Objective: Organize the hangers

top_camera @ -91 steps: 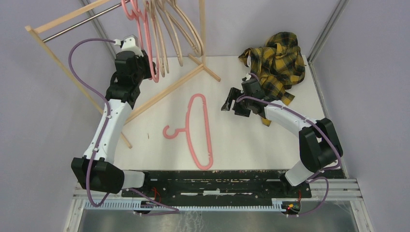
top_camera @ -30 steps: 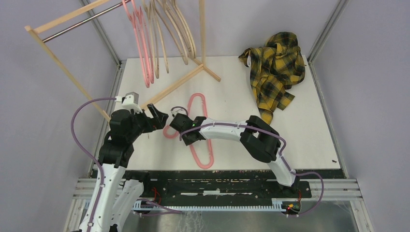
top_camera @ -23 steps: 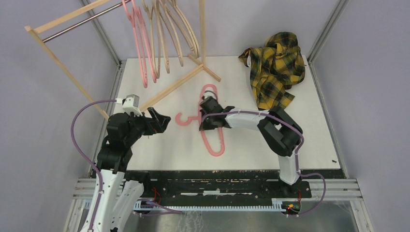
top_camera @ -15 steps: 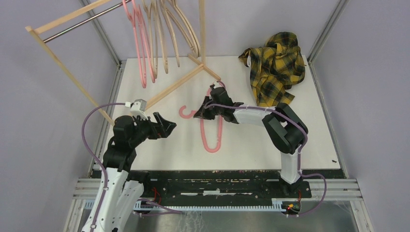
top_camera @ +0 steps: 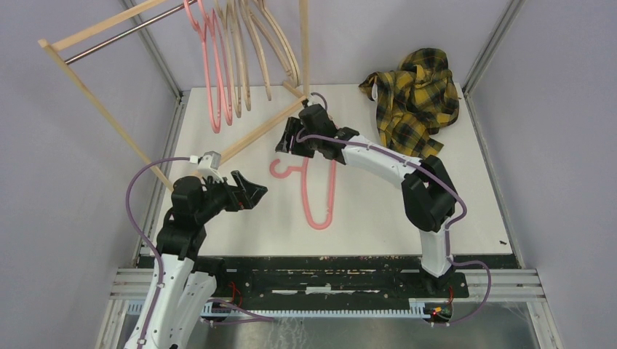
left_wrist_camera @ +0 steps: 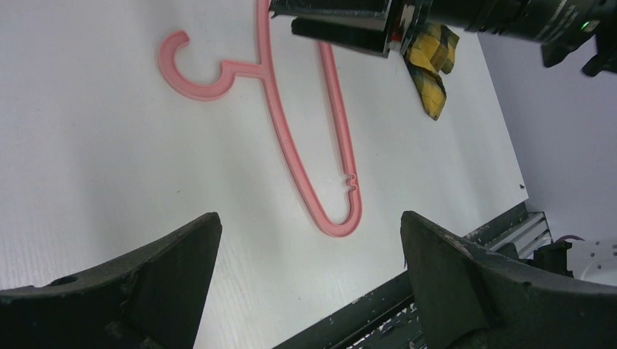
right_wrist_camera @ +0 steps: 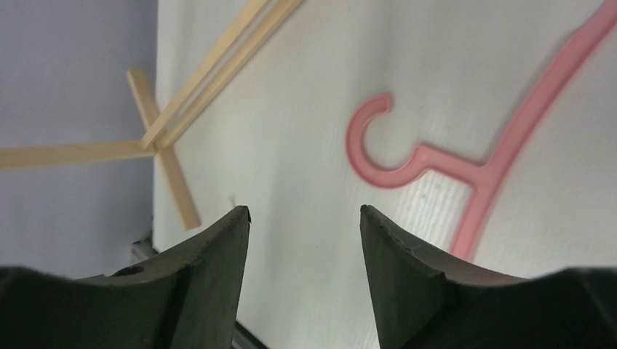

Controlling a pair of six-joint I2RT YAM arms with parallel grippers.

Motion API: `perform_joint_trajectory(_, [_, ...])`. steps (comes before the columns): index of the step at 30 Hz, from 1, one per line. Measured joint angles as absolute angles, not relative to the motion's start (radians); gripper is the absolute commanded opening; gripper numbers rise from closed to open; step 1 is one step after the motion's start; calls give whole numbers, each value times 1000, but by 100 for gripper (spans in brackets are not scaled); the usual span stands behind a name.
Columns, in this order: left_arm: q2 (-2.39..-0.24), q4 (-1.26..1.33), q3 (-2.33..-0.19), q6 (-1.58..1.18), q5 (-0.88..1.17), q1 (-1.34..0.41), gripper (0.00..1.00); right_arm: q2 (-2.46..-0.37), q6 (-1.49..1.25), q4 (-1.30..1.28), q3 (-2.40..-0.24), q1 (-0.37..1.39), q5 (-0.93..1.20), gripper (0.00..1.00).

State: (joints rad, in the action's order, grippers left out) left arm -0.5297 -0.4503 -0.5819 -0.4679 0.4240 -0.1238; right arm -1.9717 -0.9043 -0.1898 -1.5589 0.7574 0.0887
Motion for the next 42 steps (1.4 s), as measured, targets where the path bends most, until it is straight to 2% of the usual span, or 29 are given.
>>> perform_joint_trajectory(6, [-555, -434, -582, -486, 427, -124, 96, -2115, -737, -467, -1920, 757, -101, 68])
perform_joint_trajectory(10, [-576, -434, -582, -490, 429, -124, 95, -2237, -691, -570, -2043, 757, -167, 68])
perform_joint_trajectory(20, [-578, -432, -596, -490, 432, -124, 94, -2422, -656, -754, -2095, 735, -272, 63])
perform_joint_trajectory(25, [-583, -431, -596, -491, 451, -124, 93, -2434, -653, -773, -2119, 727, -300, 49])
perform_joint_trajectory(34, [-579, -430, -596, -501, 464, -124, 92, -2471, -649, -771, -2146, 728, -342, 52])
perform_joint_trajectory(36, [-574, -430, -596, -501, 468, -124, 92, -2471, -649, -769, -2146, 730, -344, 45])
perform_joint_trajectory(39, [-569, -430, -596, -501, 474, -124, 92, -2471, -653, -759, -2139, 728, -341, 17])
perform_joint_trajectory(41, [-569, -430, -596, -501, 475, -124, 91, -2464, -670, -735, -2120, 724, -337, 3])
perform_joint_trajectory(42, [-569, -430, -596, -501, 475, -124, 91, -2455, -682, -725, -2104, 721, -334, 1])
